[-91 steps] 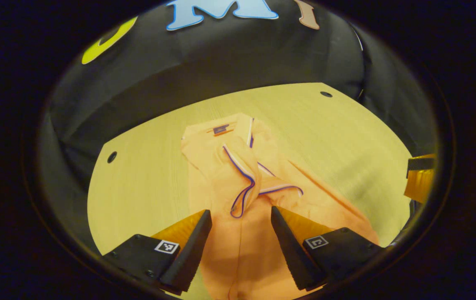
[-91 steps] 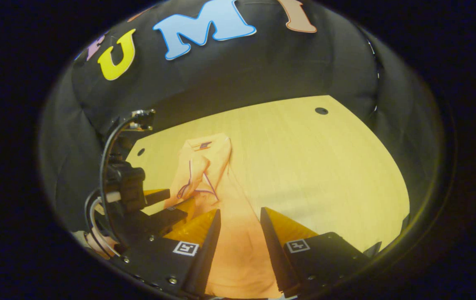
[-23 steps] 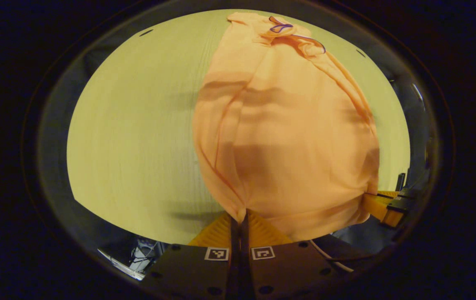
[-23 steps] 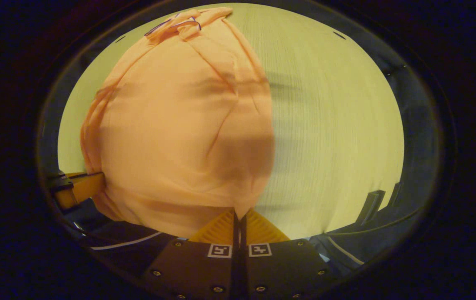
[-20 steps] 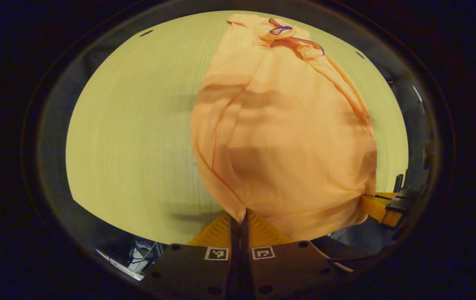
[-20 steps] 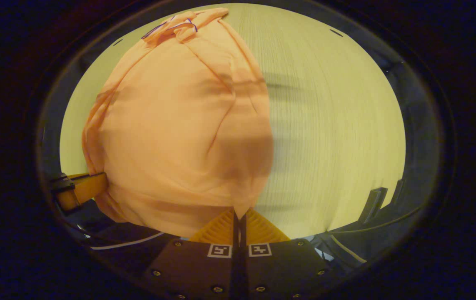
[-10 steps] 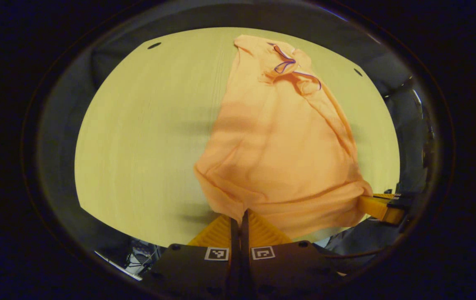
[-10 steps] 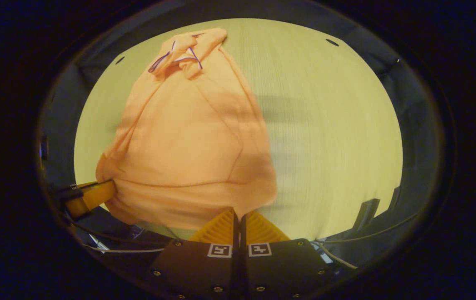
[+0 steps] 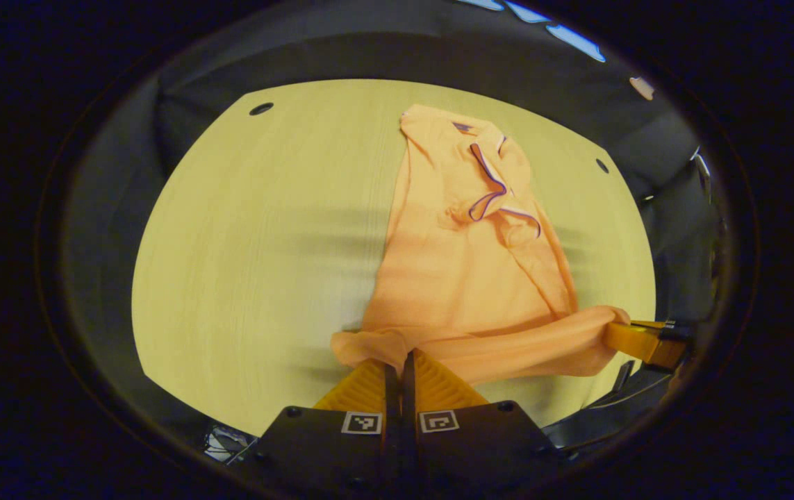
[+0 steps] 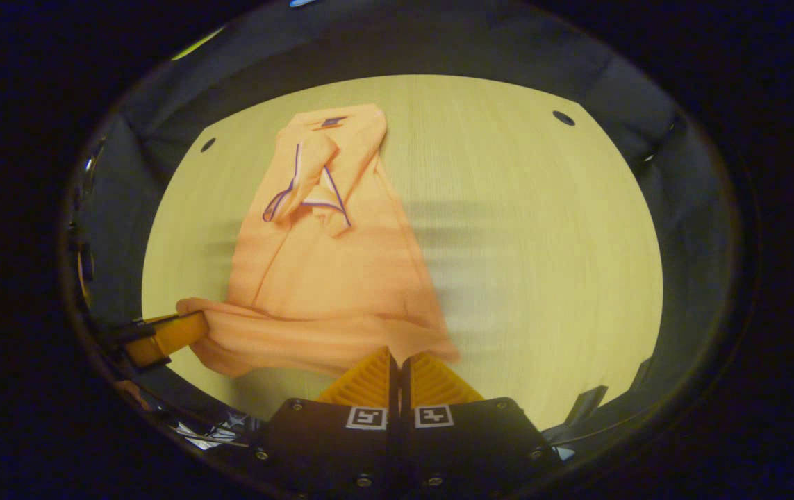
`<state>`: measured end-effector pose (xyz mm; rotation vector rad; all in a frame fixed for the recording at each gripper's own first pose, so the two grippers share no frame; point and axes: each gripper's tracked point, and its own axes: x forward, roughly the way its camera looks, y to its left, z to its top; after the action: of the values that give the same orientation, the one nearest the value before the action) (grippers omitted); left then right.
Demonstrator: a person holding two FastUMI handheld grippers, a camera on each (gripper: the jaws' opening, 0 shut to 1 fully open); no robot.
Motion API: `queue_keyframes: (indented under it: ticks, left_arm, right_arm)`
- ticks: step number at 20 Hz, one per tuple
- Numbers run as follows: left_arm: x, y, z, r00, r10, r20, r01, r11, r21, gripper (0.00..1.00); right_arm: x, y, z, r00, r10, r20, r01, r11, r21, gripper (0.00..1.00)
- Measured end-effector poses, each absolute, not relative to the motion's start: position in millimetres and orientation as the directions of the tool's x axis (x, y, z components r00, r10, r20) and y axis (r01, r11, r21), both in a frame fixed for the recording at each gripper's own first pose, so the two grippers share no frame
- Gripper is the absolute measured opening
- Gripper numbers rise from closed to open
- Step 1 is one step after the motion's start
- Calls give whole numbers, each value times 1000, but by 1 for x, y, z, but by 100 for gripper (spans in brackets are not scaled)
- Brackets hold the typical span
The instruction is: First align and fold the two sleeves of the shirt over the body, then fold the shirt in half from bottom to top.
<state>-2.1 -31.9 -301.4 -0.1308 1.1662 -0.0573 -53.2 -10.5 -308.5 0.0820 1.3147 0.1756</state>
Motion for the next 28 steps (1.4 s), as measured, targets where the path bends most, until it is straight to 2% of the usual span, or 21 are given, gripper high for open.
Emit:
queue_keyframes:
  ticks: [1,11,12,14,17,18,19,27,28]
  left_arm:
    - [12,-32,-298,407,-114,-906,-27,990,-137,6]
    - [141,-33,-254,540,-131,-831,10,989,-149,5]
    - [152,-34,-251,549,-134,-825,8,988,-155,10]
    - [175,-32,-244,568,-137,-812,4,986,-164,5]
    - [212,-31,-234,605,-133,-785,-1,986,-168,5]
    - [224,-31,-235,617,-130,-776,3,987,-163,10]
    - [235,-32,-235,629,-125,-768,8,988,-154,5]
    - [301,-26,-255,707,-101,-700,20,992,-124,5]
    - [310,-26,-260,718,-100,-689,23,992,-121,10]
  right_arm:
    - [-41,-9,-305,260,175,-950,-84,984,159,0]
    - [77,1,-266,425,177,-888,-73,984,161,0]
    - [88,1,-262,437,174,-882,-73,985,158,0]
    - [111,3,-256,461,175,-870,-69,984,162,0]
    - [147,7,-246,499,173,-849,-74,985,157,0]
    - [159,9,-245,509,172,-843,-77,985,154,0]
    - [169,9,-242,521,171,-836,-80,985,152,0]
    - [237,24,-261,573,167,-802,-79,986,150,0]
    - [244,25,-267,577,166,-800,-78,986,148,0]
